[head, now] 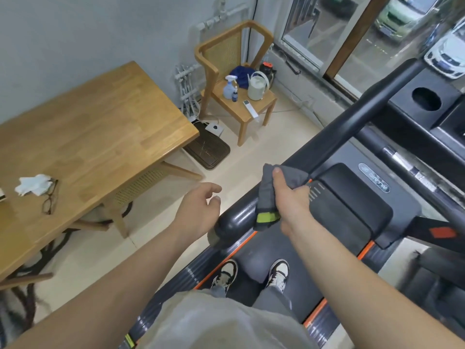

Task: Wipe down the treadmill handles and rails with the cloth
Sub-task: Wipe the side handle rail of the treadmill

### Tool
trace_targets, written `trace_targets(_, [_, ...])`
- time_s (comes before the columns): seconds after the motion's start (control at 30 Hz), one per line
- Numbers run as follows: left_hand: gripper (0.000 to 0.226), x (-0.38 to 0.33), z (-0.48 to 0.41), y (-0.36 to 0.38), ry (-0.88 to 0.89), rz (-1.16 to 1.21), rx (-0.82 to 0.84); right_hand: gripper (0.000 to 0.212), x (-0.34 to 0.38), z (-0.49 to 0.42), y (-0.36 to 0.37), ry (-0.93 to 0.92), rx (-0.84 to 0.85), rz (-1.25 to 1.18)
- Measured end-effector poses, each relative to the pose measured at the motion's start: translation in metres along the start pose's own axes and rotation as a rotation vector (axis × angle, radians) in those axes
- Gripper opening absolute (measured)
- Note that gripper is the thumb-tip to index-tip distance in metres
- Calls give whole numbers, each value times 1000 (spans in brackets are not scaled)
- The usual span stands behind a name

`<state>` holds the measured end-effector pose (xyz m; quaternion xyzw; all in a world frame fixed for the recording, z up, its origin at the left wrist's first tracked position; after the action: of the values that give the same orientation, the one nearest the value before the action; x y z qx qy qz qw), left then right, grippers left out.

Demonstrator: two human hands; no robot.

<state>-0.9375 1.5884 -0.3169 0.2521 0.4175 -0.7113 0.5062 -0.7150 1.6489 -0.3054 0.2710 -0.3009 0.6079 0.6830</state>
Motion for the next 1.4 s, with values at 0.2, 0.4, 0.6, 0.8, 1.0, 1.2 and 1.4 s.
trace_targets(0.2, [28, 28, 8, 6, -34, -35, 55, 101, -67, 48, 40, 72, -9, 236])
trace_targets(0.4, [27, 13, 49, -9, 159, -102, -165, 70, -108, 83, 72, 366, 331, -45])
trace_targets(0.6, [37, -32, 102, 31, 720, -596, -64, 51, -64, 80, 58, 538, 542, -46])
trace_targets(0.8, [83, -10, 78, 78, 481, -855, -15, 61, 5, 69, 10, 311, 547, 730])
trace_targets(1.0, [64, -19, 23, 43, 201, -437, 29, 29, 47, 62, 35, -372, 353, 998])
trace_targets(1.2, [41, 31, 20, 43, 35, 298, 34, 24, 44, 64, 56, -691, 406, 1285])
trace_targets(1.4, [57, 55, 50, 71, -106, 480, -135, 52, 40, 58, 68, -582, 615, 1528])
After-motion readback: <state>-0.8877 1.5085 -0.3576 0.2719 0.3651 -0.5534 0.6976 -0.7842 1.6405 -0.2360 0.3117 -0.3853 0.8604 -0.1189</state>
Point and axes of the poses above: each hand's wrist, its own z-axis away from the middle knuckle, its own y-axis out of the palm, x = y × z, the point moved 7 cm from there along -z, towards the middle knuckle, and after that the axes turned 14 degrees about x, right-handed, at the moved point
